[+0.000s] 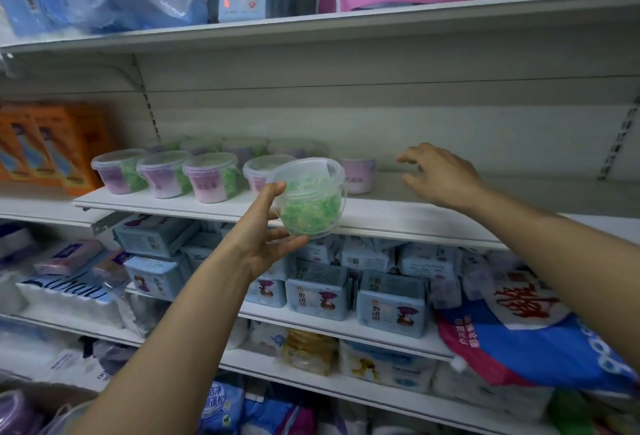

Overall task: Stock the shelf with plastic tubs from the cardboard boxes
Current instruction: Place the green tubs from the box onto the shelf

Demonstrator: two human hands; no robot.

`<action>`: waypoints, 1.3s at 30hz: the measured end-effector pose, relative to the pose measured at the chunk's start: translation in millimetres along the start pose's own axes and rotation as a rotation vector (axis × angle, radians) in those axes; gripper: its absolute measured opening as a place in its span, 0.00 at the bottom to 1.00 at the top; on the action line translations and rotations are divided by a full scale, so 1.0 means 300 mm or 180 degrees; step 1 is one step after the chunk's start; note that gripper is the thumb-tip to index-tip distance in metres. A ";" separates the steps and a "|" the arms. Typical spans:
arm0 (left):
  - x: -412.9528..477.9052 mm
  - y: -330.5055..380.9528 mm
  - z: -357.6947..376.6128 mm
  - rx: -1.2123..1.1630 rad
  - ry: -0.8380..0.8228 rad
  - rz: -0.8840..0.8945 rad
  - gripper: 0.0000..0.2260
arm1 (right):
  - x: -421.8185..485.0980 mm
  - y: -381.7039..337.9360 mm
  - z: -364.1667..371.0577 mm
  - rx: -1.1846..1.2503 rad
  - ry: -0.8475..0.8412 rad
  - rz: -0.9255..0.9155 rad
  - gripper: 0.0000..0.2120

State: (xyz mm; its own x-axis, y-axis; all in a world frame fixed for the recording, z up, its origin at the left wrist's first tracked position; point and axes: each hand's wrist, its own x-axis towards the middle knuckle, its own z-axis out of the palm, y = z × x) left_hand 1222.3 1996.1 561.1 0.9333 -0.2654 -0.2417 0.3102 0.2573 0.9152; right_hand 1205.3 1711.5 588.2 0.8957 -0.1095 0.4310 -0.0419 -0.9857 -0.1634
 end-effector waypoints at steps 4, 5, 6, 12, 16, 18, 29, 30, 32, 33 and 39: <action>0.037 -0.037 0.118 0.0181 -0.0180 -0.0046 0.23 | -0.103 0.077 -0.060 -0.0164 0.0037 0.0080 0.16; 0.054 -0.044 0.149 0.0236 -0.0223 -0.0075 0.25 | -0.125 0.094 -0.075 -0.0193 0.0041 0.0093 0.16; 0.071 -0.049 0.180 0.0360 -0.0258 -0.0088 0.25 | -0.145 0.109 -0.090 -0.0216 0.0044 0.0113 0.16; 0.176 -0.064 0.340 0.1140 -0.0399 0.0016 0.24 | -0.218 0.173 -0.149 -0.0335 0.0072 0.0216 0.15; 0.259 -0.064 0.405 0.1346 -0.0346 0.0236 0.22 | -0.228 0.192 -0.169 -0.0366 0.0136 0.0200 0.14; 0.293 -0.071 0.417 0.1658 -0.0185 0.0457 0.22 | -0.229 0.192 -0.173 -0.0377 0.0132 0.0149 0.14; 0.510 0.006 0.291 0.4696 0.0113 0.2693 0.21 | -0.103 0.142 -0.052 -0.0696 -0.0569 -0.0600 0.32; 0.530 0.012 0.288 0.4956 0.0048 0.2669 0.21 | -0.086 0.139 -0.036 -0.0704 -0.0558 -0.0651 0.30; 0.557 0.021 0.278 0.5140 -0.0068 0.2614 0.22 | -0.059 0.137 -0.024 -0.0734 -0.0475 -0.0737 0.26; 0.568 0.025 0.273 0.5088 -0.0115 0.2630 0.21 | -0.046 0.137 -0.024 -0.0793 -0.0410 -0.0809 0.24; 0.580 0.049 0.272 0.4758 -0.0211 0.2926 0.19 | 0.054 0.088 0.008 -0.1011 -0.0198 -0.0599 0.24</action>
State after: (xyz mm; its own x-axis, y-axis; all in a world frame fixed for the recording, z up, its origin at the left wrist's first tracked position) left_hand 1374.6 1877.8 558.9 0.6747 -0.5809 0.4553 -0.7192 -0.6561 0.2287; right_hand 1219.8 1684.0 588.8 0.9256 0.0759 0.3709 -0.0003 -0.9795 0.2012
